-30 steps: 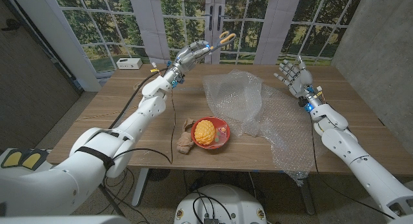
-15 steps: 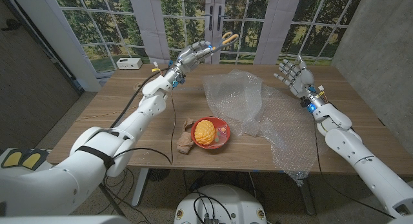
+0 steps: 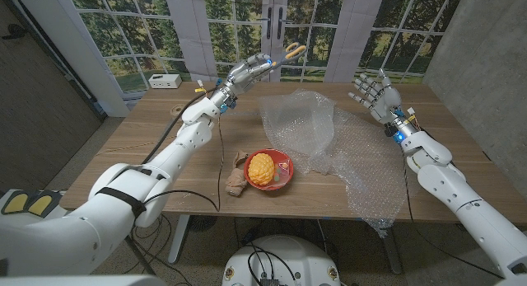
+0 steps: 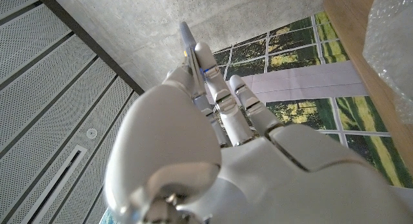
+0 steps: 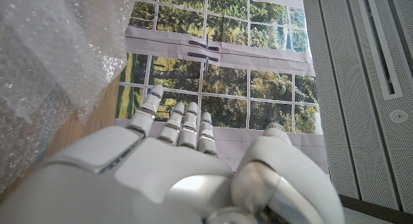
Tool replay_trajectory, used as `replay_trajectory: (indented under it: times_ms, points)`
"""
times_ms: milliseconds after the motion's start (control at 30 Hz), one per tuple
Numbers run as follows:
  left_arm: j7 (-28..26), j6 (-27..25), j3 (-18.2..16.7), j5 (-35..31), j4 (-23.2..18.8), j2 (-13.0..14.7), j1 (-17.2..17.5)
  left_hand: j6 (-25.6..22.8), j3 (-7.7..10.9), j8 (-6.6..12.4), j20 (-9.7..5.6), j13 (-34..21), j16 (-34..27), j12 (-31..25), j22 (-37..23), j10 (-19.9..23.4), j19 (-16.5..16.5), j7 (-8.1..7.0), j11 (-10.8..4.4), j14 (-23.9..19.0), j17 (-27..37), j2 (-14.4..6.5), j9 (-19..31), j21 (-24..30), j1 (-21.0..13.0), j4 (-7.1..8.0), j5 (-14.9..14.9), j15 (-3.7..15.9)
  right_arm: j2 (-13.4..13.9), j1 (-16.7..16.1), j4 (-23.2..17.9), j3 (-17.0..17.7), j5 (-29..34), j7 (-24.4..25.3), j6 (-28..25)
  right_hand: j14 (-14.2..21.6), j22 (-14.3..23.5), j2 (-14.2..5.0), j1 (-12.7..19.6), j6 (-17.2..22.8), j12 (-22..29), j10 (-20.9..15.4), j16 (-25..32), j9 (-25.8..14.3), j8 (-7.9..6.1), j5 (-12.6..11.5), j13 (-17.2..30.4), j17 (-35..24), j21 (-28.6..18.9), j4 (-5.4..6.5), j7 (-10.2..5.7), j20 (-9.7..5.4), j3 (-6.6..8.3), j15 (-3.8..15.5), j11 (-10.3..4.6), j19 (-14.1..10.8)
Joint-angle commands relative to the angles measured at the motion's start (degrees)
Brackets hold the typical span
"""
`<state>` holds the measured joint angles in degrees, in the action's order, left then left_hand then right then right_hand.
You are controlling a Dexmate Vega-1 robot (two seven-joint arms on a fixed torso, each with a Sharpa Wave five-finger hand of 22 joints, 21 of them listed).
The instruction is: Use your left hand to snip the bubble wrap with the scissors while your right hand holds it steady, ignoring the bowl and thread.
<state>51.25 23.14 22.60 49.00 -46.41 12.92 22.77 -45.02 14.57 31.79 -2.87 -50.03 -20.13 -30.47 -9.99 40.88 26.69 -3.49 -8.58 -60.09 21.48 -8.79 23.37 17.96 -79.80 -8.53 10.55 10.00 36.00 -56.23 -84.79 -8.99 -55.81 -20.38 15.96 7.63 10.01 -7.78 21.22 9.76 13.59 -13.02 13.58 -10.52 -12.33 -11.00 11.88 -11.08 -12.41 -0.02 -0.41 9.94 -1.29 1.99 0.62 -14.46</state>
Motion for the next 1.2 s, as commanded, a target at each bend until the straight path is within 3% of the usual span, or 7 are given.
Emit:
replay_trajectory:
  times_ms: [33, 400, 667, 867, 1067, 1200]
  points:
    - [3.2, 0.2, -0.3, 0.6, 4.0, -2.1, -2.6, -0.2, -0.27, -0.11, -3.32, -0.2, 0.3, 0.3, -0.3, 0.1, -0.4, 0.21, -0.25, 0.1, 0.3, -0.1, 0.0, -0.3, -0.6, 0.2, 0.3, 3.91, 0.9, -0.6, -1.3, 0.9, -0.2, -0.3, 0.4, 0.8, 0.2, 0.11, 0.7, 0.9, 0.4, -0.6, 0.3, -0.2, -0.35, 0.2, 0.1, -0.1, 0.1, -0.24, -0.1, 0.09, 0.23, -0.03, 0.15, -0.4]
    - [3.8, -0.2, -0.2, 0.0, 4.0, -2.3, -2.8, 0.0, -0.37, -0.09, -3.39, -0.5, 0.4, 0.5, -0.3, 0.1, -0.3, 0.25, -0.1, 0.1, 0.6, -0.1, 0.0, -0.5, -0.7, 0.24, 0.3, 3.92, 2.5, -2.0, -3.3, 2.1, 1.5, 0.5, 2.1, 0.9, 0.2, 0.11, 1.4, 2.1, 0.1, -0.6, 0.0, -0.3, -0.56, 0.3, 0.2, -0.1, 0.3, -0.76, -0.99, 0.16, 0.68, -0.34, 1.18, -0.5]
    - [3.9, -2.1, 0.7, -0.6, 2.9, -1.6, -2.1, 0.0, -0.41, -0.08, -3.44, -0.5, 0.5, 0.7, -0.3, 0.3, -0.1, 0.3, -0.11, 0.1, 0.8, -0.1, 0.0, -0.5, -0.8, 0.25, 0.3, 3.92, 3.7, -3.3, -5.1, 2.4, 3.0, 2.1, 2.6, 0.8, 0.2, 0.24, 2.7, 2.5, -1.0, 1.8, -0.4, -0.3, -0.39, 0.3, 0.2, -0.1, 0.5, -1.76, -1.17, 0.41, 1.32, -0.38, 1.7, -0.4]
    - [5.3, -2.5, 1.0, -0.7, 4.0, -1.8, -2.7, 0.1, -0.48, -0.03, -3.45, -0.6, 0.7, 0.8, -0.3, 0.3, 0.0, 0.4, -0.03, 0.1, 0.9, -0.1, 0.0, -0.6, -0.8, 0.27, 0.3, 3.92, 5.2, -3.8, -6.7, 2.8, 4.7, 3.4, 2.7, 0.3, 0.2, 0.4, 4.3, 2.6, -2.1, 4.7, -0.8, -0.4, -0.1, 0.4, 0.2, 0.0, 0.7, -3.0, -1.18, 0.46, 2.07, -0.4, 2.43, -0.4]
    - [7.3, -3.2, 1.7, -1.3, 6.3, -2.3, -3.9, -0.1, -0.53, 0.05, -3.4, -0.7, 0.7, 0.9, -0.3, 0.4, 0.1, 0.32, -0.08, 0.0, 1.1, -0.1, -0.1, -0.7, -0.8, 0.28, 0.3, 3.92, 7.3, -3.8, -7.8, 3.1, 7.2, 4.1, 3.2, -0.4, 0.2, 0.31, 5.0, 3.0, -2.2, 5.0, -1.2, -0.5, -0.15, 0.4, 0.2, 0.0, 0.8, -3.52, -1.18, 0.41, 2.46, -0.48, 2.42, -0.2]
    - [7.9, -3.4, 1.9, -1.6, 7.5, -2.5, -4.5, 0.0, -0.56, 0.05, -3.43, -0.7, 0.8, 1.0, -0.3, 0.4, 0.2, 0.24, -0.07, 0.0, 1.1, -0.1, -0.1, -0.7, -0.8, 0.29, 0.3, 3.92, 7.9, -3.6, -8.1, 3.1, 7.5, 4.2, 2.9, -0.5, 0.2, 0.1, 5.9, 3.1, -2.2, 5.2, -1.3, -0.5, -0.1, 0.4, 0.2, 0.0, 0.6, -4.11, -1.05, 1.25, 2.97, -0.55, 2.4, -0.8]
